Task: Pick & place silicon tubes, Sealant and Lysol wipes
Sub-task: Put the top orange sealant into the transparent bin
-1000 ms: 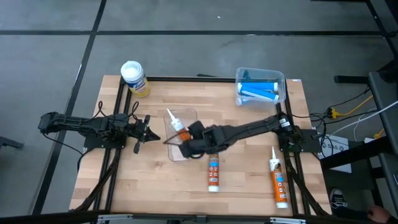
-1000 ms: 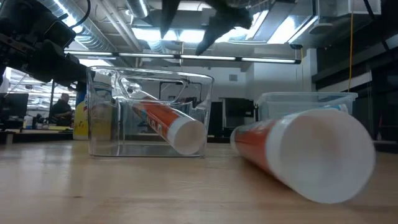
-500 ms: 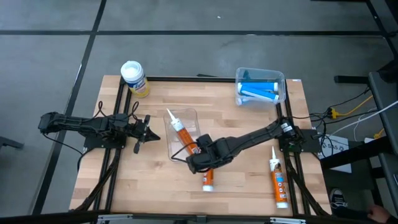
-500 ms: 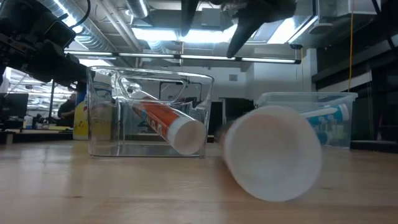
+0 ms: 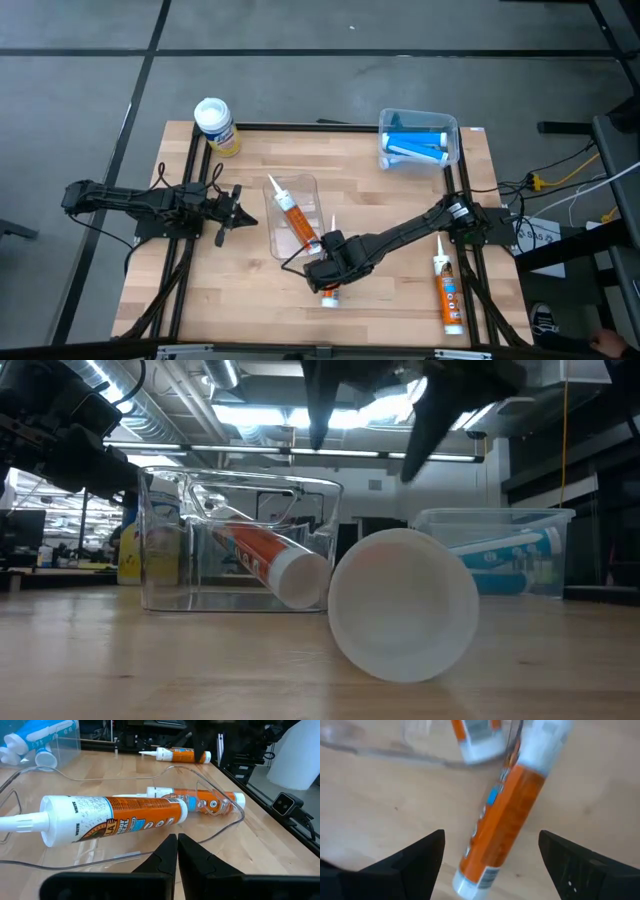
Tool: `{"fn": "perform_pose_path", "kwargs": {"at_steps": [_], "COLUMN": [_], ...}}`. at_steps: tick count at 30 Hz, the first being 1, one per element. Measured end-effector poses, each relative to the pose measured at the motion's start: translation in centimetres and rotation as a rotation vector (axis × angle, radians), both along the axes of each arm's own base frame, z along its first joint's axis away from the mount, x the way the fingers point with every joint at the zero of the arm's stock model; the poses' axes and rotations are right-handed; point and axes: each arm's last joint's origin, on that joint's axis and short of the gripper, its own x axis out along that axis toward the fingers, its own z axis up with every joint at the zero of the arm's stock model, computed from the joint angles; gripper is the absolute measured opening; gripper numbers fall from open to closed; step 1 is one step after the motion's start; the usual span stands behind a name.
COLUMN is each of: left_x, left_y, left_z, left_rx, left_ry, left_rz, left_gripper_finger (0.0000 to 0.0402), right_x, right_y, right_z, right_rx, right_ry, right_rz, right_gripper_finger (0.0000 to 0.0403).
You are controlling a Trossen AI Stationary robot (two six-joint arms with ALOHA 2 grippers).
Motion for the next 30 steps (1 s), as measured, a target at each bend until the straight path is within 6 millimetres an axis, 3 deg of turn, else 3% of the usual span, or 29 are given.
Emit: {"fn": "perform_pose_path", "kwargs": {"at_steps": [8,30], "left_x": [0.0,0.0], "left_y": [0.0,0.0], "left_z": [0.0,0.0], "left_rx": [0.000,0.000], "left_ry": [-0.001,-0.001], "left_rz": [0.000,0.000], "left_gripper_finger": [0.0006,0.0011], "right_x": [-0.1,0.6], "right_y": [0.6,-0.5], "right_z": [-3.1,-8.5], "right_rx": [0.082,0.160], "right_ry": [0.019,0.008], "right_rz": [-0.019,-0.059], "right_gripper_finger": [0.0323,0.0323]}}
